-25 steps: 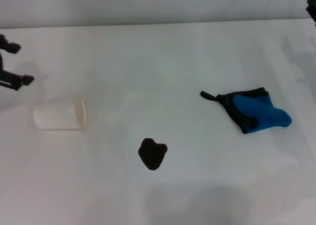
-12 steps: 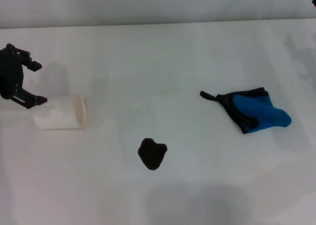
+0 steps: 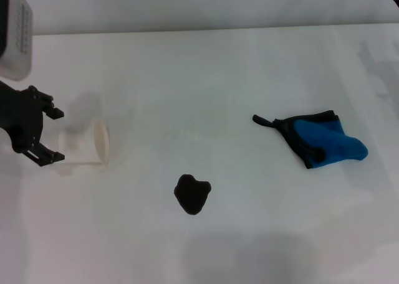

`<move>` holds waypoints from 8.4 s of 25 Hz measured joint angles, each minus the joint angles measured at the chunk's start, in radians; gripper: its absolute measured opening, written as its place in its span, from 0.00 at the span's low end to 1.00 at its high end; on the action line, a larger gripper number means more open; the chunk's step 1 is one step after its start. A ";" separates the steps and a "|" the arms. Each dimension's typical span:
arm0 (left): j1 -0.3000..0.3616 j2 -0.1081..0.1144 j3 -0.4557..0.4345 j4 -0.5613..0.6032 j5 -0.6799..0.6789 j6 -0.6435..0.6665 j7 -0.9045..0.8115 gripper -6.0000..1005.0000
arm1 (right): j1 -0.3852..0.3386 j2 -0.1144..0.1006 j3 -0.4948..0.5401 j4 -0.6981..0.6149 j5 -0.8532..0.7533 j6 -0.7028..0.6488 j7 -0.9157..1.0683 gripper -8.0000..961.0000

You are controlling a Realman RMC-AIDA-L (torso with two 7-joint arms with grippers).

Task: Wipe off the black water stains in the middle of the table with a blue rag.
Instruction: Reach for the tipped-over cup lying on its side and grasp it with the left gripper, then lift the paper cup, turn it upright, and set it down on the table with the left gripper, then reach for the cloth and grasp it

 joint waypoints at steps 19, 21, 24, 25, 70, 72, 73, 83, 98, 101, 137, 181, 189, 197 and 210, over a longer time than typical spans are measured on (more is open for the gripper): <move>0.035 -0.074 -0.002 -0.103 0.047 0.219 0.088 0.87 | -0.014 0.004 -0.002 0.037 -0.002 0.007 0.031 0.88; 0.040 -0.076 -0.004 -0.104 0.045 0.231 0.088 0.87 | -0.014 0.004 -0.003 0.038 -0.002 0.008 0.031 0.88; 0.043 -0.078 -0.006 -0.111 0.044 0.247 0.086 0.87 | -0.014 0.004 -0.005 0.040 -0.002 0.009 0.031 0.88; 0.044 -0.080 -0.007 -0.117 0.043 0.257 0.083 0.87 | -0.013 0.004 -0.006 0.041 -0.002 0.009 0.031 0.88; 0.254 -0.101 0.000 -0.009 -0.485 0.475 0.000 0.76 | -0.019 0.001 -0.006 0.057 -0.008 0.027 0.030 0.88; 0.292 -0.101 -0.002 0.000 -0.590 0.497 0.040 0.76 | -0.020 0.001 -0.007 0.055 -0.008 0.026 0.030 0.88; 0.312 -0.101 -0.003 0.002 -0.645 0.509 0.069 0.76 | -0.020 0.001 -0.008 0.054 -0.008 0.026 0.029 0.88; 0.409 -0.107 0.018 -0.253 -1.337 0.563 0.532 0.76 | -0.014 0.000 -0.006 0.053 -0.008 0.019 0.024 0.88; 0.235 -0.116 0.019 -0.756 -1.703 0.566 0.976 0.77 | -0.009 0.001 -0.006 0.053 -0.008 0.011 0.025 0.88; 0.235 -0.120 0.020 -0.773 -1.706 0.591 0.977 0.77 | -0.010 0.002 -0.008 0.054 -0.008 0.006 0.026 0.88; 0.305 -0.127 0.017 -0.879 -1.750 0.499 0.914 0.88 | -0.018 0.003 -0.038 0.064 -0.012 -0.003 0.031 0.88; 0.547 -0.109 0.013 -0.891 -2.116 0.172 0.870 0.88 | -0.064 -0.079 -0.546 -0.878 -1.050 0.115 1.345 0.87; 0.516 -0.110 0.013 -0.887 -2.129 0.223 0.863 0.88 | 0.014 -0.006 -0.661 -1.115 -1.483 0.372 1.597 0.86; 0.503 -0.110 0.013 -0.885 -2.129 0.243 0.863 0.88 | 0.047 -0.005 -0.845 -1.055 -1.583 0.358 1.728 0.85; 0.490 -0.107 0.019 -0.883 -2.125 0.260 0.851 0.88 | 0.080 -0.007 -0.867 -0.896 -1.681 0.267 1.790 0.75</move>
